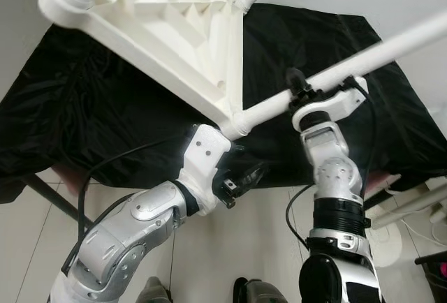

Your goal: Building children table

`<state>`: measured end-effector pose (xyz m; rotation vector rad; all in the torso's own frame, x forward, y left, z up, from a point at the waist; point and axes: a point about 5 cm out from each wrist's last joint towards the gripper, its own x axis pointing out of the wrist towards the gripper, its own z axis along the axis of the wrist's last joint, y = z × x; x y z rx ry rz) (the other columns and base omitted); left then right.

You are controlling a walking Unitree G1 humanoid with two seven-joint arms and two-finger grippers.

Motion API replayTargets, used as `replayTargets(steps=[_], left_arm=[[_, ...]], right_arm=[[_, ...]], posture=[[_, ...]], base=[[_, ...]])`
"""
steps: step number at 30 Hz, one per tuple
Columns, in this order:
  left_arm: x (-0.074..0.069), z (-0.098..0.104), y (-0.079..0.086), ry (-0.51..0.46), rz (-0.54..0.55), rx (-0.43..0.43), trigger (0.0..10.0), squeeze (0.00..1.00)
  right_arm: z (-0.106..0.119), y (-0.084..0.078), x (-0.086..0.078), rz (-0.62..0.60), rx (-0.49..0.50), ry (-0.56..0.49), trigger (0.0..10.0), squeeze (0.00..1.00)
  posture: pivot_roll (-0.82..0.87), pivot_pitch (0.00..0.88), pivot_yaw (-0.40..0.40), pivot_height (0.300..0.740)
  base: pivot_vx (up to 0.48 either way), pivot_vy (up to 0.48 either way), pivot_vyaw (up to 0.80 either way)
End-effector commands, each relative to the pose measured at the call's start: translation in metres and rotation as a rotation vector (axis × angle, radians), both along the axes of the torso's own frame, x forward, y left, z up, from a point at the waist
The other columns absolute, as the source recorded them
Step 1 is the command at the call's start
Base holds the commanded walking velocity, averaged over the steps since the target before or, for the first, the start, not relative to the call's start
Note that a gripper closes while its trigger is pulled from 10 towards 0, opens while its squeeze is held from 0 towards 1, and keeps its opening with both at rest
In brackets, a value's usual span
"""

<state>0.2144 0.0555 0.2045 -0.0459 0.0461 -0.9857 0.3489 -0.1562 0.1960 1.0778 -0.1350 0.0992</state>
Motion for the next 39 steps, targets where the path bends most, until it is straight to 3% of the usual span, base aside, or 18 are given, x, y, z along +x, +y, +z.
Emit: replayTargets(steps=[1, 2, 3, 6, 13, 21, 22, 32, 33, 37, 39], left_arm=[[-0.006, 0.003, -0.003, -0.004, -0.094, -0.002, 10.0, 0.00], [-0.005, 0.003, -0.003, -0.005, -0.085, -0.001, 10.0, 0.00], [-0.005, 0.003, -0.003, -0.005, -0.085, -0.001, 10.0, 0.00], [-0.003, 0.002, -0.003, -0.005, -0.067, 0.009, 10.0, 0.00], [0.000, 0.002, -0.004, -0.018, -0.044, 0.013, 10.0, 0.00], [0.007, 0.000, -0.001, -0.013, -0.011, 0.019, 10.0, 0.00], [0.008, 0.000, 0.000, -0.012, -0.010, 0.022, 10.0, 0.00], [0.011, -0.004, 0.004, -0.003, 0.003, 0.039, 10.0, 0.00], [0.010, -0.004, 0.004, -0.002, 0.002, 0.039, 10.0, 0.00], [0.010, -0.005, 0.005, 0.007, -0.004, 0.040, 10.0, 0.00], [0.014, -0.010, 0.003, 0.024, -0.007, 0.046, 10.0, 0.00]], right_arm=[[-0.023, 0.009, 0.000, 0.056, 0.197, 0.065, 10.0, 0.00], [-0.031, 0.004, 0.000, 0.066, 0.289, 0.069, 10.0, 0.00], [-0.031, 0.004, 0.000, 0.066, 0.289, 0.069, 10.0, 0.00], [-0.050, -0.006, 0.001, 0.075, 0.412, 0.102, 10.0, 0.00], [-0.066, -0.010, 0.000, 0.062, 0.386, 0.139, 10.0, 0.00], [-0.068, -0.014, -0.007, 0.081, 0.446, 0.053, 10.0, 0.00], [-0.071, -0.015, -0.011, 0.075, 0.467, 0.038, 10.0, 1.00], [-0.089, -0.021, -0.028, 0.047, 0.536, 0.029, 10.0, 1.00], [-0.088, -0.021, -0.029, 0.053, 0.547, 0.021, 10.0, 0.00], [-0.090, -0.018, -0.037, 0.088, 0.550, 0.004, 10.0, 0.00], [-0.091, -0.015, -0.048, 0.113, 0.535, -0.028, 10.0, 0.00]], posture=[[-0.02, 0.156, -0.034, 0.740], [-0.02, 0.156, -0.035, 0.740], [-0.02, 0.156, -0.035, 0.740], [-0.02, 0.161, -0.036, 0.740], [-0.02, 0.165, -0.034, 0.740], [-0.03, 0.170, -0.015, 0.740], [-0.03, 0.173, -0.010, 0.740], [-0.03, 0.185, 0.007, 0.740], [-0.03, 0.185, 0.007, 0.740], [-0.02, 0.195, 0.014, 0.740], [-0.02, 0.204, 0.024, 0.740]], base=[[0.000, 0.000, 0.00], [0.000, 0.000, 0.00], [0.000, 0.000, 0.00], [0.000, 0.000, 0.00], [0.000, 0.000, 0.00], [0.000, 0.000, 0.00], [0.000, 0.000, 0.00], [0.000, 0.000, 0.00], [0.000, 0.000, 0.00], [0.000, 0.000, 0.00], [0.000, 0.000, 0.00]])
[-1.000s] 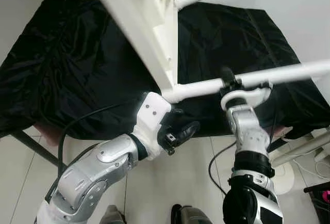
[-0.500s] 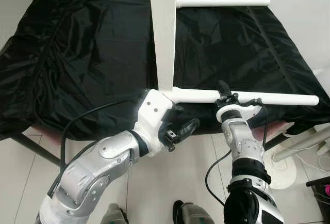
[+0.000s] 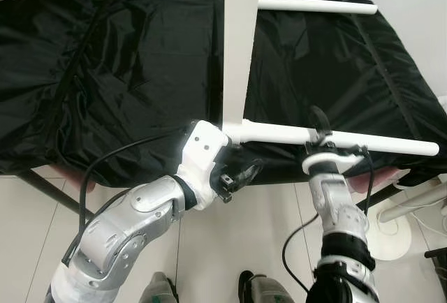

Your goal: Building children table

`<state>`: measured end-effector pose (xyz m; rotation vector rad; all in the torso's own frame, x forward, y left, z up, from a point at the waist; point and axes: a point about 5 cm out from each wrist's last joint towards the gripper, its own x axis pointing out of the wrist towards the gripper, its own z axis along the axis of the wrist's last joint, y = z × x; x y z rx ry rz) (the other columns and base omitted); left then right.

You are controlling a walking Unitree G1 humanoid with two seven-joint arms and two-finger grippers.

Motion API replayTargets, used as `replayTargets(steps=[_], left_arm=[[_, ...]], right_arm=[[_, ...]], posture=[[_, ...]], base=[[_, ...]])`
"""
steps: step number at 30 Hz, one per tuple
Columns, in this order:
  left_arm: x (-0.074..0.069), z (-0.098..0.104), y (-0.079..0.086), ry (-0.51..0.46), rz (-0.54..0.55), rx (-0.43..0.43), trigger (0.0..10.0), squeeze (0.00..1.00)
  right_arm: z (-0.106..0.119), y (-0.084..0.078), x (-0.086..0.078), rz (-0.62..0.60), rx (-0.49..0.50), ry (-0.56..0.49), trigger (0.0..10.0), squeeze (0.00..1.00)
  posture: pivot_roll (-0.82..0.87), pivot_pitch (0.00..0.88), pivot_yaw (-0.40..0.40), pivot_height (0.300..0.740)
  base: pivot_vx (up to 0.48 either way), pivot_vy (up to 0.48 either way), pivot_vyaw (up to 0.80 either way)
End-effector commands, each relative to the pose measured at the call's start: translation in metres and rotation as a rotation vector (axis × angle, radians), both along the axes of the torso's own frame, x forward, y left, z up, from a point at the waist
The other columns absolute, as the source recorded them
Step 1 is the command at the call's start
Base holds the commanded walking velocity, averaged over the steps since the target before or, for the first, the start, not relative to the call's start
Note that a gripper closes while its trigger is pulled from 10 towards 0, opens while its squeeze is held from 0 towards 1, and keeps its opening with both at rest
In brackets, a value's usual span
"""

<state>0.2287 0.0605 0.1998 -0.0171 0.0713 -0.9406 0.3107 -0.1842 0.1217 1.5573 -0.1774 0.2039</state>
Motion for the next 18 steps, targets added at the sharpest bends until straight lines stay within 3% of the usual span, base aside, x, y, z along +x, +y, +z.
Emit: replayTargets(steps=[1, 9, 11, 13, 18], left_arm=[[0.000, -0.005, -0.002, 0.016, -0.051, 0.009, 10.0, 0.00], [0.025, -0.017, -0.011, 0.008, -0.053, 0.037, 10.0, 0.00], [0.041, -0.022, -0.010, -0.050, -0.086, 0.094, 10.0, 0.00], [0.041, -0.022, -0.010, -0.050, -0.086, 0.094, 10.0, 0.00], [0.078, -0.018, 0.004, -0.106, -0.099, 0.171, 10.0, 0.00]], right_arm=[[-0.017, 0.013, -0.009, 0.027, 0.055, 0.044, 10.0, 0.00], [-0.017, 0.016, -0.022, 0.036, 0.069, -0.007, 10.0, 0.00], [-0.012, 0.019, -0.025, 0.051, 0.086, -0.047, 10.0, 0.00], [-0.012, 0.019, -0.025, 0.051, 0.086, -0.047, 10.0, 0.00], [-0.012, 0.023, -0.036, 0.064, 0.071, -0.059, 10.0, 0.00]], posture=[[-0.02, 0.204, 0.024, 0.740], [-0.02, 0.227, 0.043, 0.740], [-0.02, 0.240, 0.060, 0.740], [-0.02, 0.240, 0.060, 0.740], [-0.04, 0.243, 0.099, 0.740]], base=[[0.000, 0.000, 0.00], [0.000, 0.000, 0.00], [0.000, 0.000, 0.00], [0.000, 0.000, 0.00], [0.000, 0.000, 0.00]])
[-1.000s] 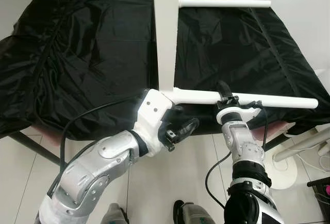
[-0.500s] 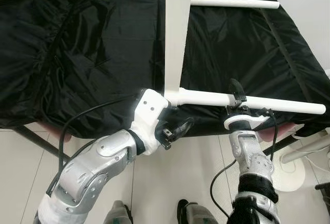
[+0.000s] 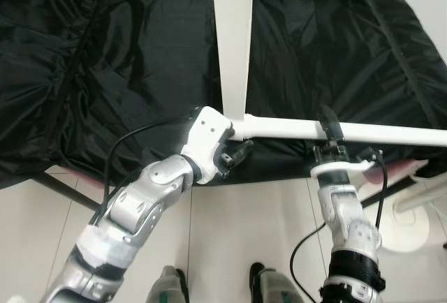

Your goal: Building children table

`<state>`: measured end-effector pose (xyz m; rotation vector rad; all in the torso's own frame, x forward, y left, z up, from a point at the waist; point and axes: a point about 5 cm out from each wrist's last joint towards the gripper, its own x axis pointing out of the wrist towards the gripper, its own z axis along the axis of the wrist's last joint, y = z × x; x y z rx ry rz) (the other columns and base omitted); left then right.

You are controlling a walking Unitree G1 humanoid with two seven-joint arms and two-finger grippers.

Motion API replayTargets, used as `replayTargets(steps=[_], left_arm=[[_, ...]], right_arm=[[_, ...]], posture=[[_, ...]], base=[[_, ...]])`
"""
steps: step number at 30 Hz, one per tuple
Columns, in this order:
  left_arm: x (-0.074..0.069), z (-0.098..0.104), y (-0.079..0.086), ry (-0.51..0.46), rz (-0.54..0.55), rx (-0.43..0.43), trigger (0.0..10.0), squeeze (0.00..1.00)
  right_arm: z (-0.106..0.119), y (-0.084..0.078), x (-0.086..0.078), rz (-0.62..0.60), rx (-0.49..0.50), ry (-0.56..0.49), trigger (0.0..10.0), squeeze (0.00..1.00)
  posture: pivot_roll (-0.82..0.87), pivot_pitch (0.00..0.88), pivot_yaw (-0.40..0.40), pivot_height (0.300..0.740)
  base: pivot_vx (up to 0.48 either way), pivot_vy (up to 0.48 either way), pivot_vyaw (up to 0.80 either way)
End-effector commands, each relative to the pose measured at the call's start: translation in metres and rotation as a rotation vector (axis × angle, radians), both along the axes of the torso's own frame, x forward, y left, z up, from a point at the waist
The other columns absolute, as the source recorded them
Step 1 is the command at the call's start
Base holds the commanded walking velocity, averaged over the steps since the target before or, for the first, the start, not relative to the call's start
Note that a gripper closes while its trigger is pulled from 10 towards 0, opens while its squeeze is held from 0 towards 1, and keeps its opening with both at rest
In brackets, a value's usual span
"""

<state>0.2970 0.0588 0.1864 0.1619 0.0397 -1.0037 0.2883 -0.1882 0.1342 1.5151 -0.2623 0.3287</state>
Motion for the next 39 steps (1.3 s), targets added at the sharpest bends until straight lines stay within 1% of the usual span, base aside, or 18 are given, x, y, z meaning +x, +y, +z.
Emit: replayTargets(steps=[1, 2, 6, 15, 17, 18, 21, 22, 26, 27, 28, 31, 32, 34, 36, 37, 38, 39], left_arm=[[0.009, -0.005, 0.005, -0.001, -0.027, 0.036, 10.0, 0.00], [0.009, -0.005, 0.005, -0.001, -0.027, 0.036, 10.0, 0.00], [0.027, 0.000, 0.014, -0.045, -0.014, 0.064, 10.0, 0.00], [0.035, 0.001, 0.016, -0.078, -0.010, 0.075, 10.0, 0.00], [0.037, 0.002, 0.018, -0.084, -0.010, 0.075, 10.0, 0.00], [0.040, 0.003, 0.020, -0.093, -0.026, 0.073, 10.0, 0.00], [0.040, 0.003, 0.020, -0.093, -0.026, 0.073, 10.0, 0.00], [0.041, 0.004, 0.021, -0.096, -0.029, 0.072, 10.0, 0.00], [0.042, 0.004, 0.023, -0.104, -0.034, 0.072, 10.0, 0.00], [0.043, 0.004, 0.024, -0.106, -0.038, 0.066, 10.0, 0.00], [0.039, 0.003, 0.024, -0.095, -0.063, 0.060, 10.0, 0.00], [0.039, 0.003, 0.024, -0.095, -0.063, 0.060, 10.0, 0.00], [0.030, 0.002, 0.023, -0.085, -0.115, 0.054, 10.0, 0.00], [0.030, 0.002, 0.023, -0.085, -0.115, 0.054, 10.0, 0.00], [-0.002, 0.004, 0.026, -0.059, -0.257, 0.025, 10.0, 0.00], [-0.013, 0.005, 0.027, -0.054, -0.301, 0.015, 10.0, 0.00], [-0.013, 0.005, 0.027, -0.054, -0.301, 0.015, 10.0, 0.00], [-0.022, 0.008, 0.029, -0.046, -0.334, -0.002, 10.0, 0.00]], right_arm=[[-0.024, 0.027, -0.014, 0.047, 0.099, 0.079, 10.0, 0.00], [-0.024, 0.027, -0.014, 0.047, 0.099, 0.079, 10.0, 0.00], [-0.026, 0.027, -0.024, 0.058, 0.094, 0.081, 10.0, 0.00], [-0.026, 0.029, -0.030, 0.074, 0.092, 0.089, 10.0, 0.00], [-0.025, 0.031, -0.037, 0.093, 0.087, 0.093, 10.0, 0.00], [-0.022, 0.031, -0.048, 0.109, 0.074, 0.078, 10.0, 0.00], [-0.022, 0.031, -0.048, 0.109, 0.074, 0.078, 10.0, 0.00], [-0.020, 0.031, -0.053, 0.113, 0.068, 0.071, 10.0, 0.00], [-0.013, 0.030, -0.064, 0.130, 0.056, 0.020, 10.0, 0.00], [-0.007, 0.030, -0.070, 0.140, 0.043, -0.038, 10.0, 0.00], [0.000, 0.029, -0.075, 0.148, 0.016, -0.095, 10.0, 0.00], [0.000, 0.029, -0.075, 0.148, 0.016, -0.095, 10.0, 0.00], [0.005, 0.028, -0.078, 0.154, -0.020, -0.135, 10.0, 0.00], [0.005, 0.028, -0.078, 0.154, -0.020, -0.135, 10.0, 0.00], [0.015, 0.020, -0.079, 0.168, -0.126, -0.206, 10.0, 0.00], [0.018, 0.018, -0.080, 0.172, -0.164, -0.221, 10.0, 0.00], [0.018, 0.018, -0.080, 0.172, -0.164, -0.221, 10.0, 0.00], [0.021, 0.013, -0.080, 0.174, -0.207, -0.237, 10.0, 0.00]], posture=[[-0.04, 0.243, 0.099, 0.740], [-0.04, 0.243, 0.099, 0.740], [-0.04, 0.241, 0.110, 0.740], [-0.04, 0.239, 0.112, 0.740], [-0.04, 0.239, 0.112, 0.740], [-0.04, 0.239, 0.112, 0.740], [-0.04, 0.239, 0.112, 0.740], [-0.04, 0.238, 0.106, 0.740], [-0.04, 0.239, 0.109, 0.740], [-0.05, 0.240, 0.115, 0.740], [-0.05, 0.239, 0.120, 0.740], [-0.05, 0.239, 0.120, 0.740], [-0.05, 0.239, 0.122, 0.740], [-0.05, 0.239, 0.122, 0.740], [-0.05, 0.236, 0.130, 0.740], [-0.05, 0.236, 0.130, 0.740], [-0.05, 0.236, 0.130, 0.740], [-0.04, 0.233, 0.127, 0.740]], base=[[0.000, 0.000, 0.00], [0.000, 0.000, 0.00], [0.000, 0.000, 0.00], [0.000, 0.000, 0.00], [0.000, 0.000, 0.00], [0.000, 0.000, 0.00], [0.000, 0.000, 0.00], [0.000, 0.000, 0.00], [0.000, 0.000, 0.00], [0.000, 0.000, 0.00], [0.000, 0.000, 0.00], [0.000, 0.000, 0.00], [0.000, 0.000, 0.00], [0.000, 0.000, 0.00], [0.000, 0.000, 0.00], [0.000, 0.000, 0.00], [0.000, 0.000, 0.00], [0.000, 0.000, 0.00]])
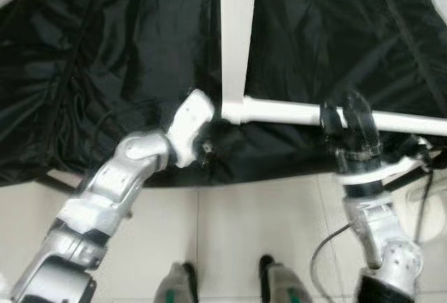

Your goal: Building children table

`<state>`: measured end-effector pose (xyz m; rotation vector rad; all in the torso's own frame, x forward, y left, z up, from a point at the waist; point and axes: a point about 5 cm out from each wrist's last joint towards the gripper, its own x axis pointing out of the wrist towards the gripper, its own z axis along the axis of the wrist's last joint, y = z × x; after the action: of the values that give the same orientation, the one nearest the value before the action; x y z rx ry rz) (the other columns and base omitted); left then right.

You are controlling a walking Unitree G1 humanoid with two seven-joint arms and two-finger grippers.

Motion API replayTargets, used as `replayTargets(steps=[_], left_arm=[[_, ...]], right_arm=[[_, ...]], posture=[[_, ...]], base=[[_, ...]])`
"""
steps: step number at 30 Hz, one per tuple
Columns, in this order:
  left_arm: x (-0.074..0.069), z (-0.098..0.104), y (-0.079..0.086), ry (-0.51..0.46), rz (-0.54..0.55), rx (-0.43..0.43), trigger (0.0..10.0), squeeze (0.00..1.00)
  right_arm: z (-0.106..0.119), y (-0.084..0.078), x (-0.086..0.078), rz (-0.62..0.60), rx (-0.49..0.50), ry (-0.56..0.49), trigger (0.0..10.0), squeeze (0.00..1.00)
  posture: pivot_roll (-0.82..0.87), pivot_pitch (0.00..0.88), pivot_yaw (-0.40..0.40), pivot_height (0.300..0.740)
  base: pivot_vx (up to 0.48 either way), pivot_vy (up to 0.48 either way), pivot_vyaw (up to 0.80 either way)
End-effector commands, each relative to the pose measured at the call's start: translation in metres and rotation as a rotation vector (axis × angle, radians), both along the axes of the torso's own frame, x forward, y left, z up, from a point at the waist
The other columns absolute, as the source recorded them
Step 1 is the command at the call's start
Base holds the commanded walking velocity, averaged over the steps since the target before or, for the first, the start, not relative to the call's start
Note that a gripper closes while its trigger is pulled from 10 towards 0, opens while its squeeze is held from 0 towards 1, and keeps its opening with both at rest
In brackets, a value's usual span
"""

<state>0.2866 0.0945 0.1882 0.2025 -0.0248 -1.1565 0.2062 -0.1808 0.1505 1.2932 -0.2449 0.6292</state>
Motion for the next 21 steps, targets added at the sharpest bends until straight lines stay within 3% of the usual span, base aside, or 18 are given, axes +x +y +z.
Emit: replayTargets(steps=[1, 4, 8, 16, 21], left_arm=[[-0.020, 0.010, -0.004, 0.020, -0.193, -0.020, 10.0, 0.00], [-0.035, 0.019, 0.004, 0.025, -0.205, -0.048, 10.0, 0.00], [-0.040, 0.026, 0.011, 0.020, -0.181, -0.062, 10.0, 0.00], [-0.039, 0.047, 0.039, -0.032, 0.004, -0.087, 10.0, 0.00], [-0.028, 0.054, 0.050, -0.068, 0.125, -0.101, 10.0, 0.00]], right_arm=[[0.007, 0.001, 0.002, 0.010, -0.020, -0.046, 10.0, 0.00], [0.013, -0.008, -0.001, 0.035, -0.095, -0.067, 10.0, 0.00], [0.016, -0.012, -0.004, 0.050, -0.162, -0.079, 10.0, 0.00], [0.028, -0.030, -0.004, 0.030, -0.256, -0.129, 10.0, 0.00], [0.033, -0.041, 0.010, -0.107, -0.321, -0.104, 10.0, 0.00]], posture=[[-0.04, 0.231, 0.119, 0.740], [-0.03, 0.228, 0.104, 0.740], [-0.02, 0.224, 0.095, 0.740], [-0.01, 0.214, 0.075, 0.740], [-0.01, 0.197, 0.066, 0.740]], base=[[0.000, 0.000, 0.00], [0.000, 0.000, 0.00], [0.000, 0.000, 0.00], [0.000, 0.000, 0.00], [0.000, 0.000, 0.00]])
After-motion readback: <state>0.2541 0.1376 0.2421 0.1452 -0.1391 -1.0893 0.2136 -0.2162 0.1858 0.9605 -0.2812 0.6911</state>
